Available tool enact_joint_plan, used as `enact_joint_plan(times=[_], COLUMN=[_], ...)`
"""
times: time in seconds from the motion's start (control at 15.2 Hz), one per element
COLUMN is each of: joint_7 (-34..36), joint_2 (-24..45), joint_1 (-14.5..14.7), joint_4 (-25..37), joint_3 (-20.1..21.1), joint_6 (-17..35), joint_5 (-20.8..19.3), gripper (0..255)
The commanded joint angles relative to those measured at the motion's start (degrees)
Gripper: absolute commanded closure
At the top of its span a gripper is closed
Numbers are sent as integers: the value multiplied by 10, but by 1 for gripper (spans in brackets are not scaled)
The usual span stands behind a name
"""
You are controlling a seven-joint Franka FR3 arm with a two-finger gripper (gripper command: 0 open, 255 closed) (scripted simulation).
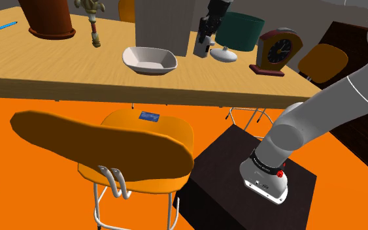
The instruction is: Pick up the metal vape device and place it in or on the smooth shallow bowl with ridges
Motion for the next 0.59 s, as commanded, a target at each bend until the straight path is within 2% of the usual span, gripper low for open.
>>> enact_joint_plan(times=[0.0, 0.53], joint_7=[0, 1], joint_2=[4, 20], joint_1=[0, 0], joint_4=[19, 97], joint_3=[-1, -1], joint_6=[-15, -77], joint_5=[0, 0], gripper=[255, 255])
